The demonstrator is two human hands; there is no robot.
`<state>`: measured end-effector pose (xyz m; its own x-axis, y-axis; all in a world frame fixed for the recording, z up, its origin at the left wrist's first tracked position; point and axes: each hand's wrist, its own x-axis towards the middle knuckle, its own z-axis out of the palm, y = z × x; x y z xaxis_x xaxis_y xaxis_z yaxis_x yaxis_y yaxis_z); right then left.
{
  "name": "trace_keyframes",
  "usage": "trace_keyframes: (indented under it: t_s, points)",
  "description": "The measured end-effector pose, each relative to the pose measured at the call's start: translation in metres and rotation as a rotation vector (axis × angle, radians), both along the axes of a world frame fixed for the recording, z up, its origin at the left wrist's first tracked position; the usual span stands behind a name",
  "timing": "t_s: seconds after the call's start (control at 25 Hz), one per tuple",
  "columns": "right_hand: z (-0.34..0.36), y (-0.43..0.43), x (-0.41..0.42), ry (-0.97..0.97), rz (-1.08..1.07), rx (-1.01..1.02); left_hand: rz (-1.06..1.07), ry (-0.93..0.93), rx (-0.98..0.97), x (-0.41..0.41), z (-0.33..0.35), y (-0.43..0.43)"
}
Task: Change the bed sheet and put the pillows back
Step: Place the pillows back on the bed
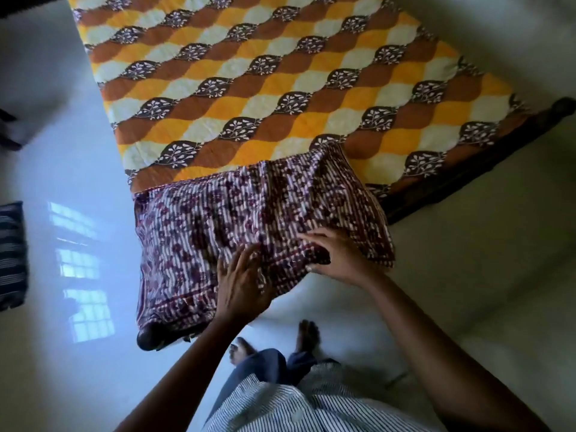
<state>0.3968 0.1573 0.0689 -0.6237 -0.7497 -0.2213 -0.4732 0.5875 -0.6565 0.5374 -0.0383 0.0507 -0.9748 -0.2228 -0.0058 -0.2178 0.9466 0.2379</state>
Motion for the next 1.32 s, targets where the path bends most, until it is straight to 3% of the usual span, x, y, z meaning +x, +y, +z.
trace_keyframes:
  t_s: [0.08, 0.12, 0.24, 0.28, 0.44, 0.56, 0.72, 0.8, 0.96, 1.16, 1.32]
  points:
    - [0.003, 0.025, -0.004, -0.086, -0.558, -0.200, -0.018, 0.143, 0.049, -0.040, 0.022, 0.016]
    - [-0.003, 0.040, -0.008, -0.098, -0.827, -0.179, -0.084, 0.187, 0.063, -0.064, 0.027, 0.026]
    - [-0.024, 0.072, -0.015, -0.536, -1.195, -0.082, -0.390, 0.041, 0.173, -0.143, 0.038, 0.063]
    - [-0.030, 0.074, -0.016, -0.622, -1.235, -0.118, -0.498, -0.058, 0.184, -0.167, 0.037, 0.075]
    - [-0.032, 0.100, -0.027, -0.404, -1.252, -0.191, -0.902, -0.333, 0.081, -0.248, 0.021, 0.127]
    - [-0.043, 0.132, -0.034, -0.437, -1.393, -0.304, -1.077, -0.538, -0.024, -0.284, -0.002, 0.168]
    - [-0.087, 0.148, -0.024, -1.070, -1.549, -0.873, -1.167, -0.766, -0.145, -0.312, -0.033, 0.207]
    - [-0.113, 0.141, -0.026, -1.162, -1.584, -0.938, -1.210, -0.786, -0.185, -0.319, -0.051, 0.214]
    - [-0.142, 0.126, -0.036, -1.120, -1.632, -0.846, -1.291, -0.621, -0.399, -0.322, -0.082, 0.212]
    - [-0.151, 0.123, -0.041, -1.344, -1.471, -1.135, -1.073, -0.729, -0.143, -0.329, -0.081, 0.212]
    - [-0.142, 0.118, -0.033, -1.363, -1.386, -0.945, -0.946, -1.005, 0.107, -0.325, -0.065, 0.208]
